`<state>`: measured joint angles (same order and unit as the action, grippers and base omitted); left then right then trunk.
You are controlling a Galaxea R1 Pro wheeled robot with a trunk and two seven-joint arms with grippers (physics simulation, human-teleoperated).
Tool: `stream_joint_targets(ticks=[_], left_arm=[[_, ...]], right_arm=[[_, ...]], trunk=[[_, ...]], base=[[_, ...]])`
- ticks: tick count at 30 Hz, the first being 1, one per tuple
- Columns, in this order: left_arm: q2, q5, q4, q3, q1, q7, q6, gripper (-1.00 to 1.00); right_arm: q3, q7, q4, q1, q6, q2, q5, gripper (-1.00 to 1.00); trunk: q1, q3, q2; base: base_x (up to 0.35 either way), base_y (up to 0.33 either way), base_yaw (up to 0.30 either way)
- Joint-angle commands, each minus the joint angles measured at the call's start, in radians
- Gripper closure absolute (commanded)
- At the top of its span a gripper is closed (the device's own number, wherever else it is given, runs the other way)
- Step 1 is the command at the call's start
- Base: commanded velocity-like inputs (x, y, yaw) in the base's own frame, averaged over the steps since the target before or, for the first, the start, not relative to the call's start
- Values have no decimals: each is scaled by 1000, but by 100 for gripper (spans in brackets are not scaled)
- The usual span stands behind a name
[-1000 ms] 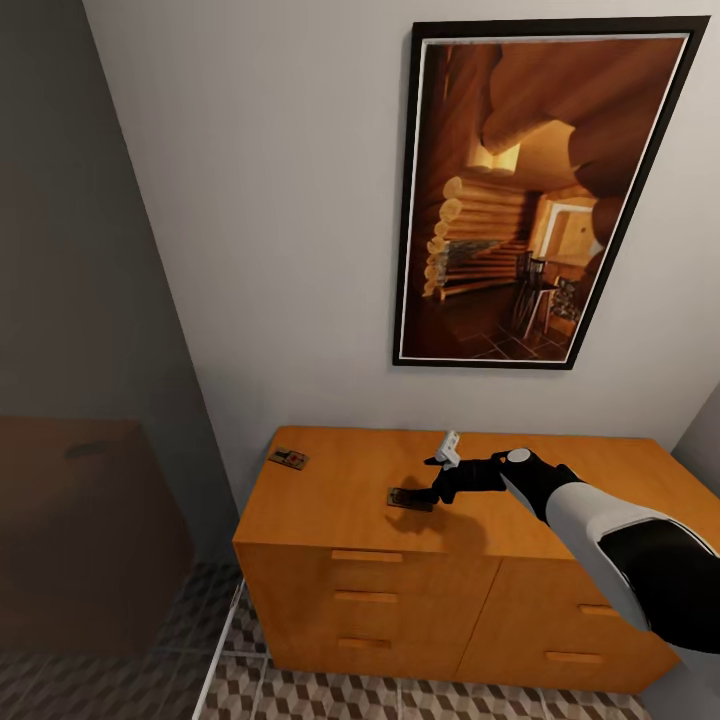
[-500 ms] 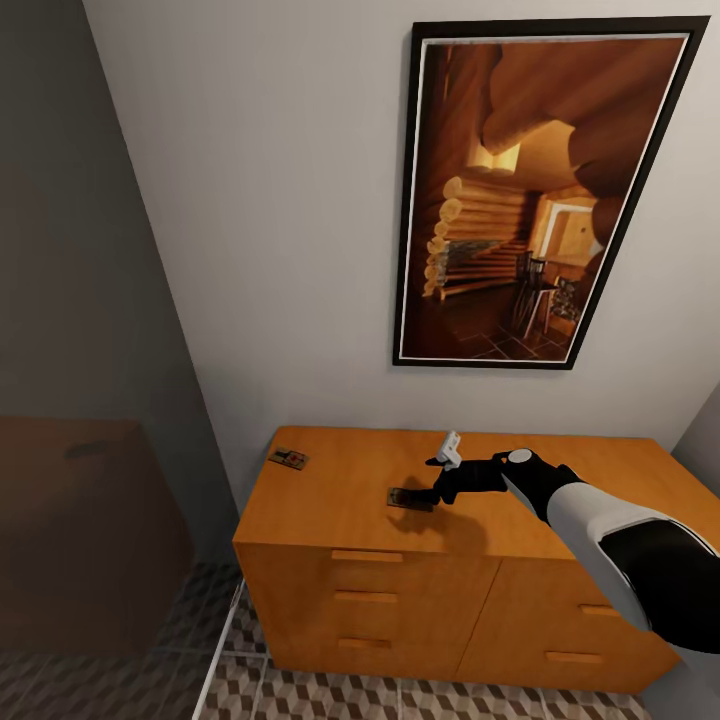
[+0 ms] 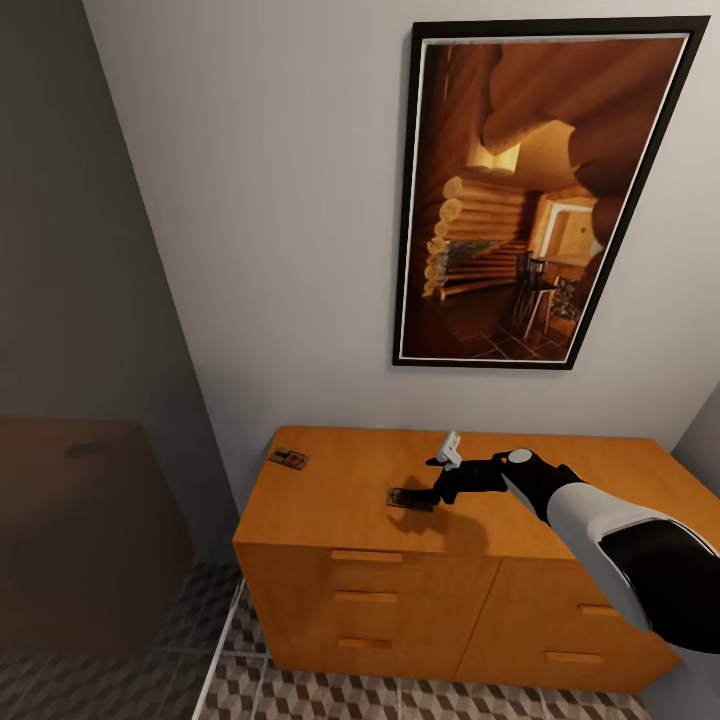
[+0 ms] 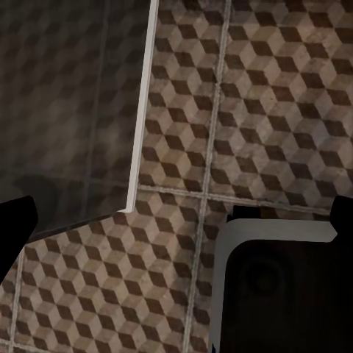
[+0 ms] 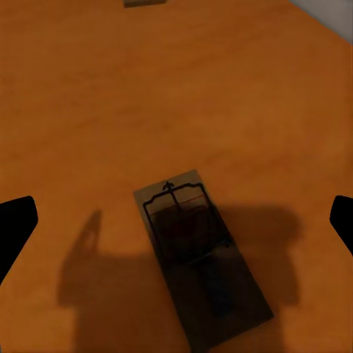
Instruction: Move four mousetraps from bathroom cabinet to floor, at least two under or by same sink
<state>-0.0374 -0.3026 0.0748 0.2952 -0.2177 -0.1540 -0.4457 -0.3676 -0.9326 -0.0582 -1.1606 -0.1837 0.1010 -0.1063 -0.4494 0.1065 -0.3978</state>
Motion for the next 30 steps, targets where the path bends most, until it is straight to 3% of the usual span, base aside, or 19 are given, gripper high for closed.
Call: stream_joint_targets(ticks=[1,12,22,30], left_arm=[[1,-4,3,9,-2,-2,-5,-100],[1,-4,3,9,-2,-2,-5,-100],[1,-4,3,9,-2,-2,-5,-100],[1,-4,3,9,-2,-2,-5,-100]], right_arm=[[3,0,0,-1,-8,0,-11,-100],[2,53,0,-1,-7,1,-15,-100],[2,70,0,-1,-7,-1,-86,-100],[2,70,0,-1,-8,-1,-104,-100]], trunk=[[-1,2,-2],[-1,2,-2],[-1,2,-2],[-1,2,-2]], base=[[0,0,0],[0,0,0],[0,0,0],[0,0,0]])
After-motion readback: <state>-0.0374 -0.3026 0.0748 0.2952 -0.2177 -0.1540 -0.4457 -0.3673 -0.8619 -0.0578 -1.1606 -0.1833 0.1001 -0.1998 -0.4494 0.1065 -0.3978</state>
